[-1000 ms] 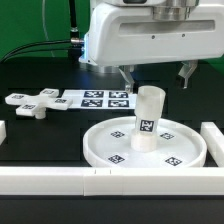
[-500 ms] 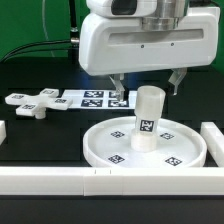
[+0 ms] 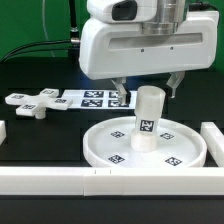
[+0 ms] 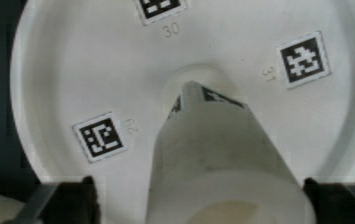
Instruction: Assemble round table
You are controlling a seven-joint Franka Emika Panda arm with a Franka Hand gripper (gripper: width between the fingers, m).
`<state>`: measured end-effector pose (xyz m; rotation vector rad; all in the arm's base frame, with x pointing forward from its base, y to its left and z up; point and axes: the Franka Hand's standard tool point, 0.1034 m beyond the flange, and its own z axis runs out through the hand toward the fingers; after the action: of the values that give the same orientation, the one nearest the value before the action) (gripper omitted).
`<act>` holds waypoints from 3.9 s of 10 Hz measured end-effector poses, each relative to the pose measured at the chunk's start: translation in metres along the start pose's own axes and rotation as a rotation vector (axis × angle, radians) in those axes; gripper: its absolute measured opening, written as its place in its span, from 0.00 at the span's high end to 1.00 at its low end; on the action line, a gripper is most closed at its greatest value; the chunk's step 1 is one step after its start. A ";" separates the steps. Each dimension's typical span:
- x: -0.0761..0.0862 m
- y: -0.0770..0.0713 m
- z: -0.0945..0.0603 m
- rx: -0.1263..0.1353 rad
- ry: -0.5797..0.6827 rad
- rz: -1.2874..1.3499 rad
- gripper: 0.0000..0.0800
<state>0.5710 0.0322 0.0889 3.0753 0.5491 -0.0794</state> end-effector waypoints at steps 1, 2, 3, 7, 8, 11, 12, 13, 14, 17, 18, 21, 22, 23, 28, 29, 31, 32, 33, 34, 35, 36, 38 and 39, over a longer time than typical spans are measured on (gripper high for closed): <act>0.002 -0.001 0.000 -0.001 0.011 -0.016 0.49; 0.002 -0.001 0.000 -0.001 0.011 -0.009 0.49; 0.002 -0.001 0.000 -0.001 0.011 -0.002 0.49; 0.004 -0.005 0.000 0.015 0.020 0.228 0.49; 0.006 -0.005 0.000 0.021 0.046 0.349 0.49; -0.001 -0.007 0.000 0.042 0.061 0.711 0.49; -0.003 -0.008 0.001 0.051 0.071 0.809 0.49; -0.005 -0.009 0.001 0.074 0.079 0.960 0.49; -0.006 -0.008 0.001 0.098 0.082 1.055 0.49; -0.006 -0.009 0.002 0.118 0.071 1.208 0.49; -0.006 -0.009 0.002 0.125 0.068 1.248 0.49; -0.009 -0.009 0.002 0.211 0.034 1.647 0.49; -0.008 -0.010 0.003 0.246 0.019 1.793 0.49; -0.007 -0.011 0.003 0.288 0.004 1.935 0.49; -0.003 -0.016 0.003 0.325 -0.019 2.018 0.27; 0.000 -0.021 0.000 0.319 -0.021 1.981 0.21; 0.000 -0.021 0.001 0.311 0.006 1.807 0.19; 0.000 -0.021 0.001 0.306 0.021 1.710 0.19; 0.000 -0.020 0.001 0.298 0.034 1.610 0.19; -0.001 -0.017 0.000 0.285 0.045 1.488 0.19; -0.001 -0.015 0.000 0.256 0.063 1.362 0.19; 0.000 -0.016 0.000 0.224 0.075 1.253 0.19; -0.001 -0.014 0.000 0.202 0.095 1.071 0.19; -0.001 -0.014 0.000 0.198 0.100 1.010 0.19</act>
Offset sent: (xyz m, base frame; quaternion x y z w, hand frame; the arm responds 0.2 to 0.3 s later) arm 0.0000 0.0000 0.0000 0.0000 0.0000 0.0000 1.0000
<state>0.5651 0.0454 0.0890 3.1254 -1.0762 0.0408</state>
